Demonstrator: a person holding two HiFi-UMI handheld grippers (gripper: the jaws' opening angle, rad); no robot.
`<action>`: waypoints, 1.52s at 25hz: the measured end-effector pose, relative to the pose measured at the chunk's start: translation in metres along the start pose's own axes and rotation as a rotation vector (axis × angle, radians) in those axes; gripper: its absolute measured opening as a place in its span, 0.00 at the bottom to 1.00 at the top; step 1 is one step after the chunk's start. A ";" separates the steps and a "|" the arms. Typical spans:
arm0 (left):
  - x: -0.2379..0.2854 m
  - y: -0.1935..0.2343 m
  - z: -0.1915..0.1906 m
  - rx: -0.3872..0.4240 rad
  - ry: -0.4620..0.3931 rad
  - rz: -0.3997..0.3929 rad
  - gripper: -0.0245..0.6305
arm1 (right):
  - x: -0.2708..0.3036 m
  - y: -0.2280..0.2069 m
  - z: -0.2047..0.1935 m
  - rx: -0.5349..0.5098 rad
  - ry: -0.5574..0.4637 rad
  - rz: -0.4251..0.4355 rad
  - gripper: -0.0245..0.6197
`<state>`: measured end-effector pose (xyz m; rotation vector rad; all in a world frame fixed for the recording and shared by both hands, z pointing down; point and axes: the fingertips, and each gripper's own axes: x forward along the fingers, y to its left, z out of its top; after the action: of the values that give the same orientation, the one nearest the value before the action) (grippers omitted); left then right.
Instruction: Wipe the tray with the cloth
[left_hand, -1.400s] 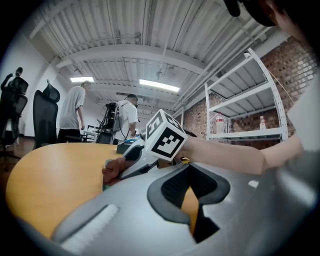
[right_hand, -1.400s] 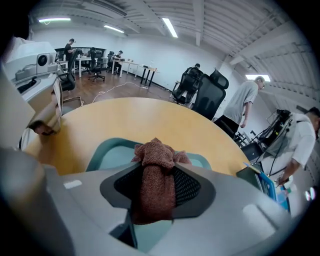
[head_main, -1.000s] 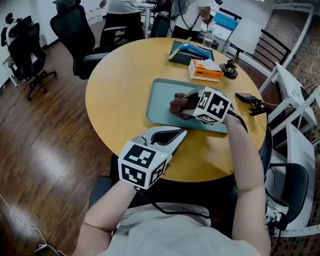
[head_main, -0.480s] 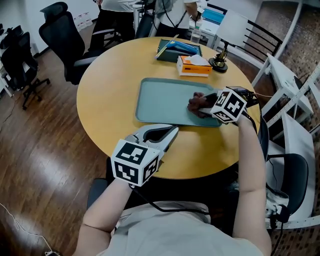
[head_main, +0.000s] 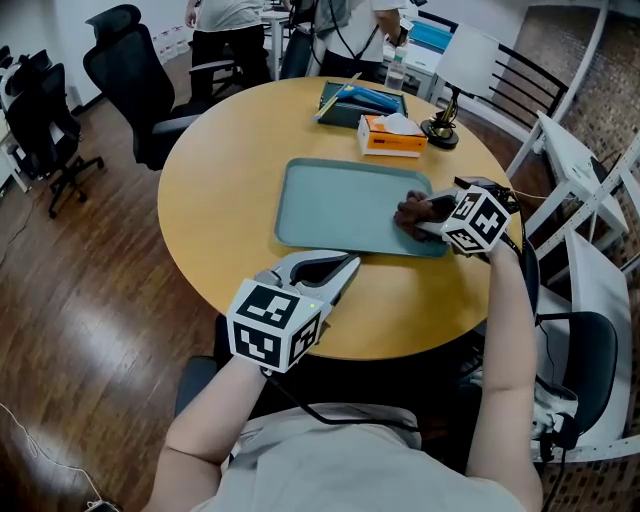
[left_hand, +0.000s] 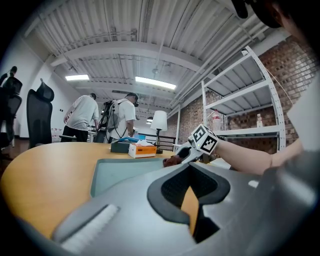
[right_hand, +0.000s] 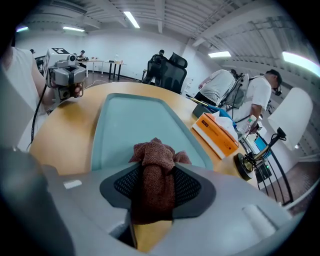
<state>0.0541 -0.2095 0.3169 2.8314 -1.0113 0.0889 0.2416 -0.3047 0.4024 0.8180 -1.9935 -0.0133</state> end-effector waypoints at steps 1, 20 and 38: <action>0.000 0.000 0.000 -0.001 0.001 -0.001 0.04 | -0.001 0.002 -0.001 0.000 -0.005 0.005 0.30; -0.012 -0.001 -0.002 -0.009 -0.012 0.012 0.04 | 0.025 0.061 0.073 -0.210 -0.056 0.139 0.30; -0.032 0.017 -0.009 -0.030 -0.022 0.066 0.04 | 0.074 0.123 0.180 -0.366 -0.153 0.256 0.30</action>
<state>0.0184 -0.2013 0.3245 2.7784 -1.1009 0.0487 0.0113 -0.3048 0.4000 0.3334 -2.1401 -0.2909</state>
